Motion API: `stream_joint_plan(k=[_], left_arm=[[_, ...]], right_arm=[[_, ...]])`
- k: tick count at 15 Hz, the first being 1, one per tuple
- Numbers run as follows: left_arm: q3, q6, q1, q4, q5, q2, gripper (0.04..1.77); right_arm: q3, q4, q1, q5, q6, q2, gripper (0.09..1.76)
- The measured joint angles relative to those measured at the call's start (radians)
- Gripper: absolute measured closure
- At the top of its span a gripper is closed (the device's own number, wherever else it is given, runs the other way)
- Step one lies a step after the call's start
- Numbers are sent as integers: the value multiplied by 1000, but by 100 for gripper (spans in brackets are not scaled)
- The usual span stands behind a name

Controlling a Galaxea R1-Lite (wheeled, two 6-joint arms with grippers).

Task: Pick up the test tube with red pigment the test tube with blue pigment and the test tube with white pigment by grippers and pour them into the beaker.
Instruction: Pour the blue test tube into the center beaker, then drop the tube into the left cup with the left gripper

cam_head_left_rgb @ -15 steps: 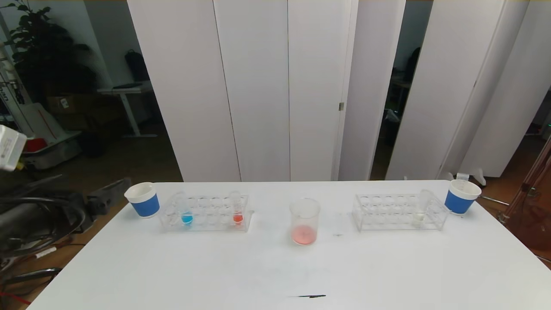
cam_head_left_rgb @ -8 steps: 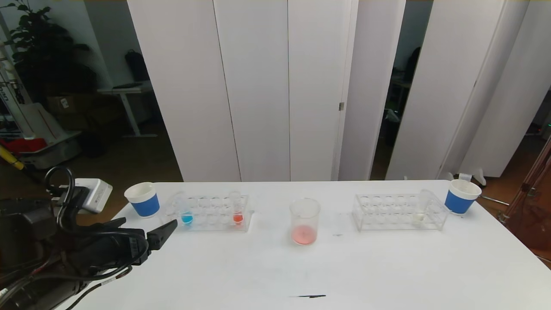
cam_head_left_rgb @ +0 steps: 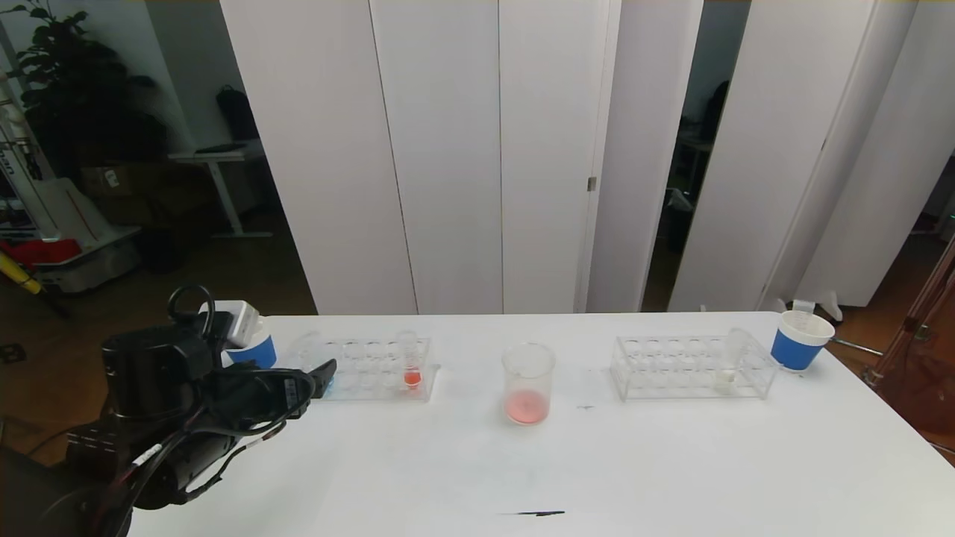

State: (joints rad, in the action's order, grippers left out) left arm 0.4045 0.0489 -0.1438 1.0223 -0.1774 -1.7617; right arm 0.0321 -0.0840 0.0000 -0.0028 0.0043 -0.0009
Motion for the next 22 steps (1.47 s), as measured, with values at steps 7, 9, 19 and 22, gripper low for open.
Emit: stream_joint_plan(k=[7,9,19,22], left_arm=[[129,4,24,122,-35,-235,7],[163,6,32,155,-51,-287,7],[332,71,51,173,-148,-463,7],[344,70,53,174,-148,-472,7]], right_arm=[[0,0,0,0,0,0,10],[0,0,0,0,0,0,10],[0,0,0,0,0,0,10],[0,0,0,0,0,0,10]])
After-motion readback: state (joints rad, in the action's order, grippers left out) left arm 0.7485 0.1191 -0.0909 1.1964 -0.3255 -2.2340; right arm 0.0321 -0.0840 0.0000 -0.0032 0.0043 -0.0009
